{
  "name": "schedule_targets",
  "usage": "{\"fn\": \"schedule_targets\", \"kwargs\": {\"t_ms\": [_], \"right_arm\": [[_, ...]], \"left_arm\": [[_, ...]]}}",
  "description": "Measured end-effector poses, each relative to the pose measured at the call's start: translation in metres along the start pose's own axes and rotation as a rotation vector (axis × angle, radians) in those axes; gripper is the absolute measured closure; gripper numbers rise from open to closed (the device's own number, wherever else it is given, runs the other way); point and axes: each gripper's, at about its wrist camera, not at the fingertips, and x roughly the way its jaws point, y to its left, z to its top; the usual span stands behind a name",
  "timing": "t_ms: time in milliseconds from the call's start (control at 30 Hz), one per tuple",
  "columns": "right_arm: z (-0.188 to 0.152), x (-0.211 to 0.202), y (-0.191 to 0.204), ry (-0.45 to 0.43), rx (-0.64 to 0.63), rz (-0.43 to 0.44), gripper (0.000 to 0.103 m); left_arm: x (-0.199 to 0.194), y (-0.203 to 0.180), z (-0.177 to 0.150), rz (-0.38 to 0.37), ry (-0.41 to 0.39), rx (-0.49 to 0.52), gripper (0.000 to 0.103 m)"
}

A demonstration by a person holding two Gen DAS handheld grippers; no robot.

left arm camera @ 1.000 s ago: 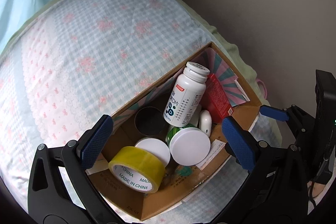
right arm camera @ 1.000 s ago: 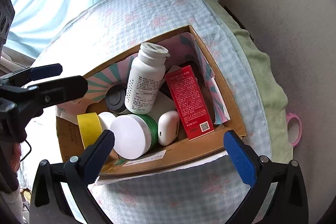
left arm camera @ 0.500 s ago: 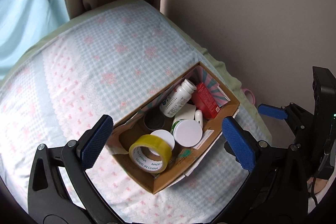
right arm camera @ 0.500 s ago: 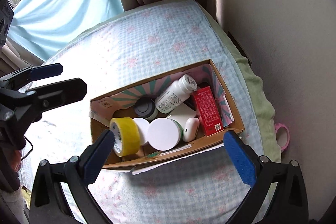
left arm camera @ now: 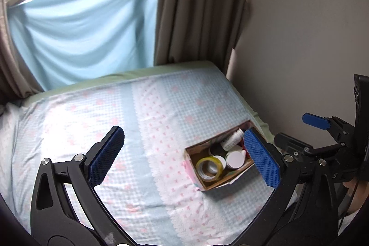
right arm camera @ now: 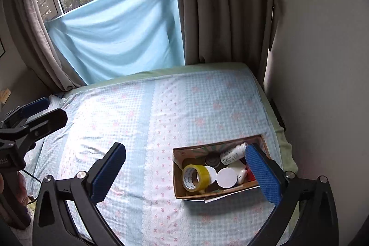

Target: Organize rigid objects

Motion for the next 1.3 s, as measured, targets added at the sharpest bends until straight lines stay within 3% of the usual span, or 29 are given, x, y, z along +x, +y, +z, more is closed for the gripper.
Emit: {"fn": "schedule_targets", "kwargs": {"t_ms": [167,333,600,1300], "right_arm": [[0.000,-0.040,0.025,-0.083,-0.031,-0.015,0.000],[-0.016,-0.060,0.040,-0.131,-0.066,-0.042,0.000],[-0.043,-0.072,0.054,-0.174,-0.116,-0.047,0.000],[-0.052,-0.089,0.056,-0.222,-0.112,-0.036,0.000]], "left_arm": [[-0.056,0.019,-0.018,0.101,-0.099,-0.040,0.000],[-0.088,0.029,-0.052,0.177,-0.146,-0.076,0.000],[-0.113,0.036,-0.091,0.207,-0.188,-0.113,0.000],[-0.134,0.024,-0.105,0.233,-0.215,-0.098,0.000]]}}
